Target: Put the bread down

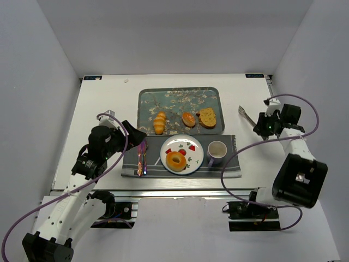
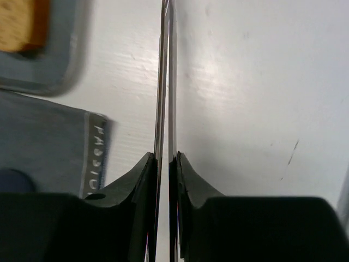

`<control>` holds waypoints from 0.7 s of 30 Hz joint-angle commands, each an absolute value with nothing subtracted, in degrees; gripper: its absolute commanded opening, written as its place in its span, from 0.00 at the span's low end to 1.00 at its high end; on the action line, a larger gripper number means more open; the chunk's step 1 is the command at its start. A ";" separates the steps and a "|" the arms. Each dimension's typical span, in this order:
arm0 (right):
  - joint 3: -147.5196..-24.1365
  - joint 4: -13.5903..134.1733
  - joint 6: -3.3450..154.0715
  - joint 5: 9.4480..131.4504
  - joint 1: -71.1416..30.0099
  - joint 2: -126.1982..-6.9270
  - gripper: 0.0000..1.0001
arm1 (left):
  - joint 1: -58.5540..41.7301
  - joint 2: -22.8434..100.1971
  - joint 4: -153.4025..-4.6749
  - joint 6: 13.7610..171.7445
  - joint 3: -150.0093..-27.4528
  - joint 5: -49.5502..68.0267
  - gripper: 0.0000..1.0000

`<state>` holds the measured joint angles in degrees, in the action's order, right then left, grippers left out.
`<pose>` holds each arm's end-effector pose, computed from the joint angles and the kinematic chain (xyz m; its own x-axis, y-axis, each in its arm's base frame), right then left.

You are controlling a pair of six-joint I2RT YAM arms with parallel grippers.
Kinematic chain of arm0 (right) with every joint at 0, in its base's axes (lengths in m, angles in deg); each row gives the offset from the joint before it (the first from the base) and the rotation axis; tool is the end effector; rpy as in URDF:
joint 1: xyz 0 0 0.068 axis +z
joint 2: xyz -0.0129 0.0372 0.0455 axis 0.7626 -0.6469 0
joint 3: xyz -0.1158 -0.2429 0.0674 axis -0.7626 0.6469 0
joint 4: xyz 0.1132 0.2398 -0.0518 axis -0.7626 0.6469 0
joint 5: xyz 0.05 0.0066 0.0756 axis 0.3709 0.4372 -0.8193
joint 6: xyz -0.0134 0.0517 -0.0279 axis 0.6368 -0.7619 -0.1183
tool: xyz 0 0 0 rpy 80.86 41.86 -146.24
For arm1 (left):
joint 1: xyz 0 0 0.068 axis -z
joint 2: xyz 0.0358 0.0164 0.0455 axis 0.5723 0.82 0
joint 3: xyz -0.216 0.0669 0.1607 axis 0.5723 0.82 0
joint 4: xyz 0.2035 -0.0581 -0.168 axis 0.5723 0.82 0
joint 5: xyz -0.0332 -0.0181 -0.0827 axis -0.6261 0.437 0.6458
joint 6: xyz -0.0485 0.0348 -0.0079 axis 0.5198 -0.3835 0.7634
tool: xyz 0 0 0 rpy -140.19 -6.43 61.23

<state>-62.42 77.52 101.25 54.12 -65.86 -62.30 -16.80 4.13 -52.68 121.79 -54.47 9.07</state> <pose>0.2929 -0.0660 0.2465 -0.6013 -0.1366 -0.7873 -0.2435 0.9697 0.0177 0.1681 -0.0614 0.2822 -0.6078 -0.4793 -0.6331 0.0411 0.7772 -0.6279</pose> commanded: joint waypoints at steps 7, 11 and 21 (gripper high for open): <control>-55.02 64.35 97.46 61.30 -67.62 -71.87 0.45 | -17.07 4.40 -54.17 121.25 -54.09 9.94 0.96; -54.75 67.15 101.24 62.09 -67.71 -75.74 0.55 | -17.07 4.49 -54.43 121.25 -54.09 10.03 0.96; -63.97 80.42 107.22 58.32 -69.73 -69.08 0.89 | -16.98 4.23 -53.73 121.08 -54.53 9.59 0.96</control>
